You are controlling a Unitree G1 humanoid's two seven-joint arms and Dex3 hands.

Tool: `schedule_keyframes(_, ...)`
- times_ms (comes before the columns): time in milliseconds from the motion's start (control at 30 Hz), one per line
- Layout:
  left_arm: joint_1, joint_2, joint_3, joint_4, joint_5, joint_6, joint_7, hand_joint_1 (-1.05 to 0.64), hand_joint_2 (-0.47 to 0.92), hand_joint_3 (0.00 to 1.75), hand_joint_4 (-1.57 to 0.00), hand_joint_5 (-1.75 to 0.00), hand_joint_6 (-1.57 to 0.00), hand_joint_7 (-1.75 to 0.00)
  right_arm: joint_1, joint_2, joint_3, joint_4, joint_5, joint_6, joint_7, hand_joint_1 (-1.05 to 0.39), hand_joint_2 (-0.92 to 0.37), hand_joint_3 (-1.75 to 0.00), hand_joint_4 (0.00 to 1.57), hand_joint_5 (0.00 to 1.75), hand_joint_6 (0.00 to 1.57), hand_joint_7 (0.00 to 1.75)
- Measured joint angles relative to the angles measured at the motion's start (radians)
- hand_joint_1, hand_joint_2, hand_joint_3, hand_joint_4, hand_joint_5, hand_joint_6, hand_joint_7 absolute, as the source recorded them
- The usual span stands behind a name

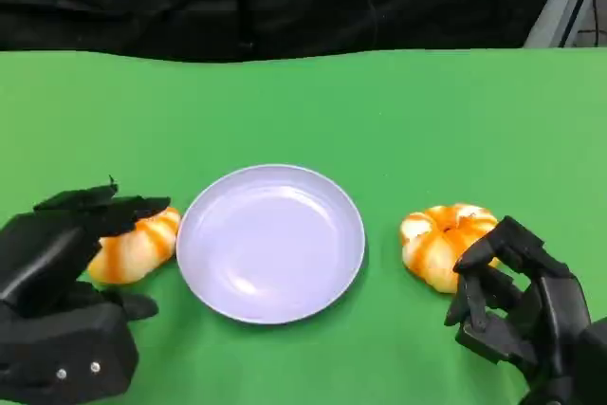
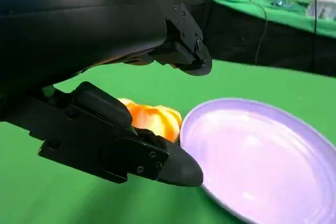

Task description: Grasp the bread from the table and place it into the plate.

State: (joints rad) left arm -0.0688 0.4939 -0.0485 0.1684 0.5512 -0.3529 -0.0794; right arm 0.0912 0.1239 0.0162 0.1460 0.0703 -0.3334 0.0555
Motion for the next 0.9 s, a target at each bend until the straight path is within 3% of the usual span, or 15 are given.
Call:
schedule_keyframes(500,-0.061,0.018,-0.048,0.090,0.048,-0.020,0.044,-0.82,0.92,0.07,-0.22,-0.04,-0.44,0.00,-0.003,0.000,0.000,0.012,-0.002,-0.008,-0.001,-0.14,-0.61,-1.14,0.84,1.75,0.61,1.64)
schedule_keyframes(900,-0.227,0.015,-0.136,0.340,0.079,-0.048,0.121,-0.85,0.92,0.11,-0.24,-0.03,-0.45,0.00,-0.004,0.001,0.002,0.012,-0.011,-0.008,-0.005,-0.13,-0.61,-1.13,0.83,1.75,0.61,1.64)
